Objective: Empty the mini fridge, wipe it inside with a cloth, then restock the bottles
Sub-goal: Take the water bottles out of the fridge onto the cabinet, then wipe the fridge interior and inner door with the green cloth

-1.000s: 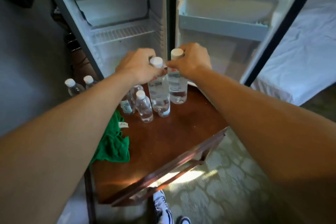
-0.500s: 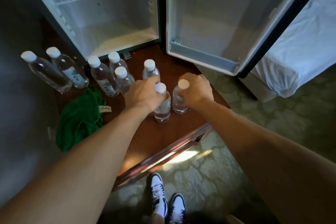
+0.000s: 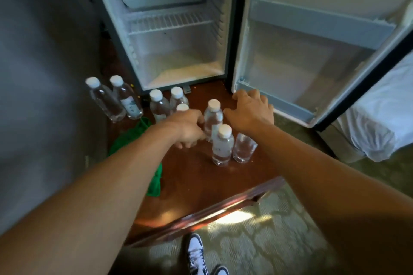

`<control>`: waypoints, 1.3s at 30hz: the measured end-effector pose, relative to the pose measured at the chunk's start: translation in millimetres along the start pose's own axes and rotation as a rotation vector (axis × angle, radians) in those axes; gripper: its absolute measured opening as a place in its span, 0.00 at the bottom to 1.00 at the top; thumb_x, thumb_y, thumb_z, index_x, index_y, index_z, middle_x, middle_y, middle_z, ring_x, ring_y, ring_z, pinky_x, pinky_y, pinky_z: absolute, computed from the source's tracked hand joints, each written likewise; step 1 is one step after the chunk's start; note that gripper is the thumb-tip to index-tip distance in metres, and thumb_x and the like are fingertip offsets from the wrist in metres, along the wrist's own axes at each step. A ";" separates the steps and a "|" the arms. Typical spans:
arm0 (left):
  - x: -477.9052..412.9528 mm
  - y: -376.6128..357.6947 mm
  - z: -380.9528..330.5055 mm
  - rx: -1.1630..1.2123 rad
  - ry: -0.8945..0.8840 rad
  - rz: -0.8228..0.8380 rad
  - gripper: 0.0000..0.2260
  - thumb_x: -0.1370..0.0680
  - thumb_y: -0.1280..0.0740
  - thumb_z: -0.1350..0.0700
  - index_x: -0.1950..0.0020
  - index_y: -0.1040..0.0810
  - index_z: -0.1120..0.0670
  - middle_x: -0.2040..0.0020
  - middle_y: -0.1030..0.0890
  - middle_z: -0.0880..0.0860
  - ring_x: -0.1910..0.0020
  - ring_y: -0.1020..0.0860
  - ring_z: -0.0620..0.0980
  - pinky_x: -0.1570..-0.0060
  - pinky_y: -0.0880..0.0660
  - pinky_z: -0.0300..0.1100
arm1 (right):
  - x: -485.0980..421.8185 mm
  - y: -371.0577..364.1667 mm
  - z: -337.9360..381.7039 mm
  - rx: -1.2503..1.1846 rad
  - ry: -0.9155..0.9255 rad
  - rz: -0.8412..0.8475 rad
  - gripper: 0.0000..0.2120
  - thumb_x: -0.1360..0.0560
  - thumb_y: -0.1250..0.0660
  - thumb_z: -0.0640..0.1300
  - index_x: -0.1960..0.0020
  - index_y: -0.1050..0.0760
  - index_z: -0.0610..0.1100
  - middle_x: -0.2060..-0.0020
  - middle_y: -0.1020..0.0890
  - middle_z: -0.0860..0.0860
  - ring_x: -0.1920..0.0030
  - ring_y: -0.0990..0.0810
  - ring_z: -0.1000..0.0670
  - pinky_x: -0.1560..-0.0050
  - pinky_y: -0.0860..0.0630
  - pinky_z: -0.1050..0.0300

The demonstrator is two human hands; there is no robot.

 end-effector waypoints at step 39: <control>-4.3 78.3 237.7 0.288 0.079 -0.323 0.18 0.22 0.34 0.54 0.33 0.31 0.47 0.50 0.21 0.46 0.51 0.24 0.45 0.52 0.32 0.40 | 4.4 -254.0 183.5 0.536 0.473 0.386 0.38 0.30 0.31 0.62 0.26 0.44 0.60 0.23 0.56 0.44 0.24 0.59 0.33 0.31 0.57 0.24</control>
Point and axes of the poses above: each hand's wrist, its own x-axis away from the middle knuckle, its own y-axis out of the back of the hand, z = x × y, the point moved 1 cm from there along -x, towards the middle knuckle
